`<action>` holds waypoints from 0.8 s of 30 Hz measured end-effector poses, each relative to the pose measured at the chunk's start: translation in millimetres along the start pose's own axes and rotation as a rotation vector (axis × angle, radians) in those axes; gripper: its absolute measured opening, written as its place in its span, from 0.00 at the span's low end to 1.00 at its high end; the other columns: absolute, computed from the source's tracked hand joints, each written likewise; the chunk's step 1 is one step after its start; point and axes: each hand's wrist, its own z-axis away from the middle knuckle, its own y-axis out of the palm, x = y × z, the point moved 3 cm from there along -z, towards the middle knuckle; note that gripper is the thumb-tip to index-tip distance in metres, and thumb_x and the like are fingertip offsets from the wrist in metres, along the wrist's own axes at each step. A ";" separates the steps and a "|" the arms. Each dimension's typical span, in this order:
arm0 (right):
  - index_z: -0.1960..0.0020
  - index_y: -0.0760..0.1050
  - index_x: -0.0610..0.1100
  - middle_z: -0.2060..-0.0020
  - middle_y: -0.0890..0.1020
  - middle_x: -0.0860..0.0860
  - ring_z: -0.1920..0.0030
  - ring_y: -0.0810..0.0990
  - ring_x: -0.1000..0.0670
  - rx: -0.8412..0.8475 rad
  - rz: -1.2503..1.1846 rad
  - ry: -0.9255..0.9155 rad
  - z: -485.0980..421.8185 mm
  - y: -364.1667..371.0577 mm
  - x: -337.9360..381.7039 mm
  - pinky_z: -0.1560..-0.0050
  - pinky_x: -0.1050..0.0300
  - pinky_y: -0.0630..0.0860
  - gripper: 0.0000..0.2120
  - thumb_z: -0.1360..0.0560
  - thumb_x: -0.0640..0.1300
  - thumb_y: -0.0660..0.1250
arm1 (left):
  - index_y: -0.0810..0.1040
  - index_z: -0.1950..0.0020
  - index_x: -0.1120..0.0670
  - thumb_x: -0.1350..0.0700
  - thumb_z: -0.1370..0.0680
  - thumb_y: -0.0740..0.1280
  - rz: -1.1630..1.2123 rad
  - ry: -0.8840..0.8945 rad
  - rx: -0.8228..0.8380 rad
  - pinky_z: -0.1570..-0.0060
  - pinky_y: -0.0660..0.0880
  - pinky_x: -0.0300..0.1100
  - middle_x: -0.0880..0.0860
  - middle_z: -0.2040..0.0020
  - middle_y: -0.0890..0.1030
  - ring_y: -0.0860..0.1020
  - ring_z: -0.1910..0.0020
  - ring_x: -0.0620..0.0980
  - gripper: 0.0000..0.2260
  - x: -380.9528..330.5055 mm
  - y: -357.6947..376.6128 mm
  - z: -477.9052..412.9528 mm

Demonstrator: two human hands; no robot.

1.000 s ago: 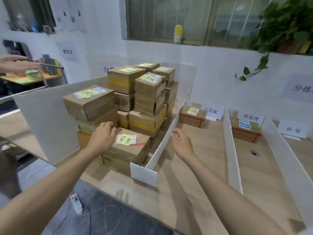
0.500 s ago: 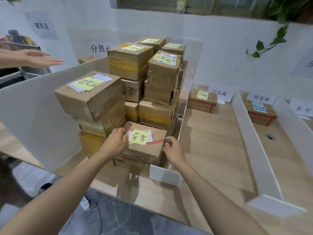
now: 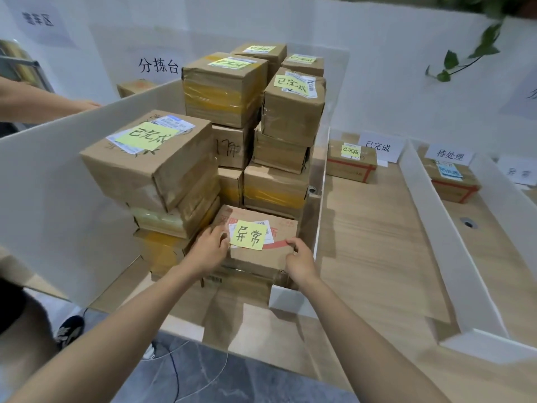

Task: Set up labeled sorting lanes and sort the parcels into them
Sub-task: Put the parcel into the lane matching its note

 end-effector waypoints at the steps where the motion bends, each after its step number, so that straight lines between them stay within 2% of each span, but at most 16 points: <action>1: 0.38 0.71 0.47 0.37 0.76 0.46 0.42 0.78 0.45 -0.002 -0.021 0.007 -0.2 -1.0 0.0 0.58 0.57 0.80 0.20 0.23 0.30 0.52 | 0.65 0.28 0.53 0.52 0.18 0.54 0.002 -0.001 -0.007 0.35 0.69 0.49 0.54 0.31 0.68 0.69 0.35 0.53 0.18 -0.9 0.3 -1.6; 4: 0.38 0.70 0.48 0.38 0.75 0.48 0.43 0.77 0.46 0.020 -0.061 0.025 -0.8 -1.9 -1.1 0.52 0.51 0.81 0.20 0.22 0.30 0.53 | 0.64 0.28 0.54 0.53 0.18 0.54 0.011 -0.003 -0.020 0.36 0.71 0.49 0.55 0.32 0.69 0.70 0.36 0.53 0.19 -2.3 -0.4 -5.5; 9: 0.36 0.68 0.51 0.36 0.74 0.48 0.45 0.77 0.49 0.054 -0.101 0.062 -0.9 0.2 -3.4 0.49 0.48 0.81 0.20 0.21 0.31 0.53 | 0.65 0.29 0.56 0.54 0.19 0.55 0.045 -0.021 -0.015 0.39 0.71 0.48 0.56 0.34 0.70 0.71 0.39 0.55 0.18 -5.1 -3.2 -11.5; 13: 0.35 0.67 0.50 0.36 0.73 0.47 0.44 0.77 0.49 0.069 -0.132 0.084 0.1 -1.7 -3.0 0.49 0.50 0.82 0.20 0.21 0.31 0.54 | 0.64 0.30 0.55 0.54 0.18 0.55 0.089 -0.050 -0.012 0.43 0.76 0.51 0.56 0.36 0.75 0.75 0.42 0.54 0.17 -5.2 -4.2 -13.7; 18: 0.34 0.67 0.48 0.36 0.73 0.46 0.42 0.77 0.45 0.037 -0.200 0.115 5.0 -7.6 4.1 0.56 0.58 0.81 0.20 0.20 0.30 0.52 | 0.58 0.24 0.54 0.56 0.18 0.55 0.108 -0.049 0.004 0.36 0.70 0.50 0.55 0.29 0.70 0.70 0.33 0.56 0.22 -7.9 -3.7 -13.0; 22: 0.31 0.66 0.48 0.36 0.73 0.47 0.43 0.77 0.47 0.035 -0.225 0.140 10.1 -10.0 12.2 0.58 0.61 0.80 0.20 0.19 0.34 0.53 | 0.60 0.25 0.54 0.59 0.19 0.55 0.150 -0.050 -0.044 0.36 0.70 0.48 0.55 0.29 0.69 0.69 0.32 0.55 0.21 -10.5 -8.3 -12.4; 24: 0.30 0.66 0.48 0.36 0.73 0.47 0.44 0.77 0.48 0.042 -0.247 0.118 11.3 -12.5 20.0 0.56 0.58 0.81 0.20 0.19 0.34 0.55 | 0.62 0.25 0.53 0.59 0.19 0.56 0.153 -0.027 -0.071 0.36 0.70 0.50 0.55 0.29 0.69 0.68 0.32 0.55 0.21 -9.9 -16.0 -12.7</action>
